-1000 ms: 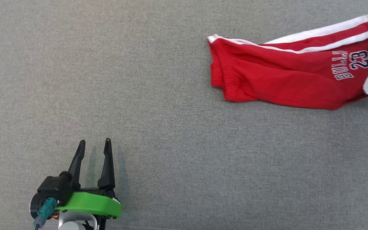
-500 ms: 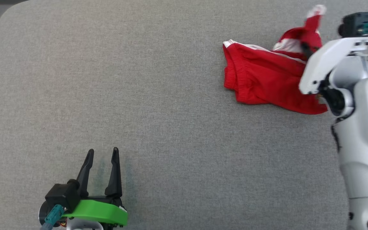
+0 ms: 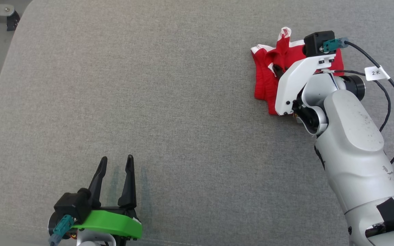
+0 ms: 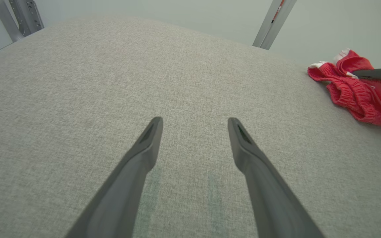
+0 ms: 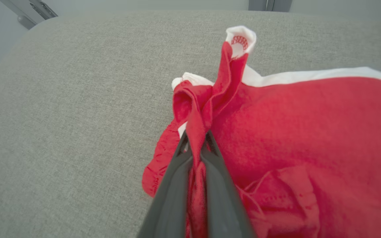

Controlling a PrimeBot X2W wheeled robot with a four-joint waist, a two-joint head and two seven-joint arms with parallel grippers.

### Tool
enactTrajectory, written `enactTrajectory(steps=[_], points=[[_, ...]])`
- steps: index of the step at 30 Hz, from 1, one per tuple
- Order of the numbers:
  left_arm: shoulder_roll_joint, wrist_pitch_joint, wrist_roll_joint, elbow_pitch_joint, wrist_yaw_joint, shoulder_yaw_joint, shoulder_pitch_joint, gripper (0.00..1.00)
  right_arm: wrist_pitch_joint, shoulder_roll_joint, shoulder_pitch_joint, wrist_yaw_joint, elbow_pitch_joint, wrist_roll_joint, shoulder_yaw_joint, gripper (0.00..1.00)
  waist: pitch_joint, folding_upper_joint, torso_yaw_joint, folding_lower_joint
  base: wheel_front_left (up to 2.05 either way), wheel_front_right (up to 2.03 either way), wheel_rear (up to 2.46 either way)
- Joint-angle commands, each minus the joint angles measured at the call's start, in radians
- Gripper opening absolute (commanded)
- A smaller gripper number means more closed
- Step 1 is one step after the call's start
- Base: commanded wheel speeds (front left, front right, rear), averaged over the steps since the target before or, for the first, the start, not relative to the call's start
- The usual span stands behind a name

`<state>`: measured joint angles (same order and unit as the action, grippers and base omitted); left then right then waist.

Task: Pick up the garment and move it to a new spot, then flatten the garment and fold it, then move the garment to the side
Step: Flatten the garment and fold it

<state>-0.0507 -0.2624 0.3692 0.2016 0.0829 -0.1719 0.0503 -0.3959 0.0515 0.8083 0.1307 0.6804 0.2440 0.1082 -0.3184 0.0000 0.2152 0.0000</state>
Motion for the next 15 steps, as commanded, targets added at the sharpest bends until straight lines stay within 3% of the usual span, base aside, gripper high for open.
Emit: enactTrajectory(steps=[1,3,4,5,6,15], points=[[-0.001,-0.003,0.007,0.002,-0.006,-0.002,-0.007,1.00,0.013,0.001,0.011,0.000,0.014,0.008,0.006,0.00,0.005,0.0000,0.002,0.0000,0.00,0.00,0.00],[-0.001,-0.003,0.010,0.003,-0.009,-0.007,-0.011,1.00,0.030,0.000,0.019,0.000,0.031,0.012,0.021,0.06,0.009,0.0000,0.001,0.0000,0.00,0.00,0.00],[-0.001,-0.003,0.013,0.004,-0.011,-0.010,-0.012,1.00,0.040,0.000,0.021,0.000,0.040,0.021,0.032,0.38,0.011,0.0000,0.000,0.0000,0.00,0.00,0.00],[-0.001,-0.003,0.015,0.005,-0.011,-0.012,-0.012,1.00,0.048,0.000,0.021,0.000,0.046,0.025,0.041,0.90,0.013,0.0000,-0.001,0.0000,0.00,0.00,0.00],[-0.001,-0.003,0.016,0.005,-0.012,-0.014,-0.011,1.00,0.060,0.000,0.022,0.000,0.055,0.033,0.050,1.00,0.016,0.0000,-0.003,0.0000,0.00,0.00,0.00],[-0.001,-0.003,0.008,0.011,-0.017,0.005,-0.035,1.00,0.122,0.000,-0.036,0.000,0.032,0.182,0.238,1.00,0.066,0.0000,-0.034,0.0000,0.00,0.00,0.00]])
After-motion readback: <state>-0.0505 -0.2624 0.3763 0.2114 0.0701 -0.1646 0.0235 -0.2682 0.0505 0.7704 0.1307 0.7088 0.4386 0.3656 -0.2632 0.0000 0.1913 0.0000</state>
